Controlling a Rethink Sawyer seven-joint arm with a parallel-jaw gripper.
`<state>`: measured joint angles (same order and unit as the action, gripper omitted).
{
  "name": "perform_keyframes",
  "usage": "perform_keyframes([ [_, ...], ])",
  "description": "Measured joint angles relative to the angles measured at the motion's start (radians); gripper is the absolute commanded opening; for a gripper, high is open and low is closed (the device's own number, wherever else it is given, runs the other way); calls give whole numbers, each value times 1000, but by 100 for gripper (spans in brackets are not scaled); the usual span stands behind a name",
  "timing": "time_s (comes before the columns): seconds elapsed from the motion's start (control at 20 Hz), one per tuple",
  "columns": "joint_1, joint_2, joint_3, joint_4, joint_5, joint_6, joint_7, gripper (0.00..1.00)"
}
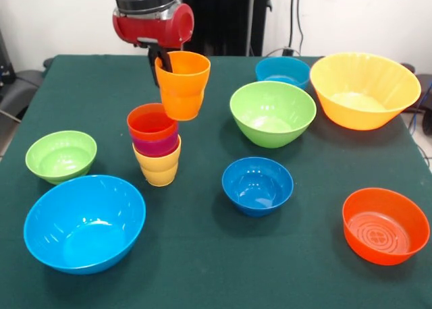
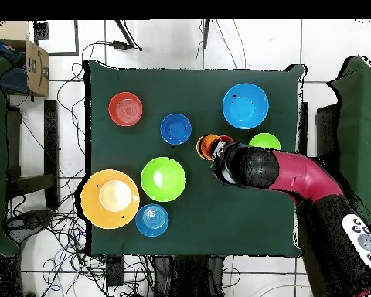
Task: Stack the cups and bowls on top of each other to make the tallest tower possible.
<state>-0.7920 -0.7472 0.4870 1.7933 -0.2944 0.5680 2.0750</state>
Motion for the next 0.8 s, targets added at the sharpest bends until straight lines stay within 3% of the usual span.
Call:
perform_keyframes([
  [0.8,-72,40,66,-1,-78,0,0,0],
])
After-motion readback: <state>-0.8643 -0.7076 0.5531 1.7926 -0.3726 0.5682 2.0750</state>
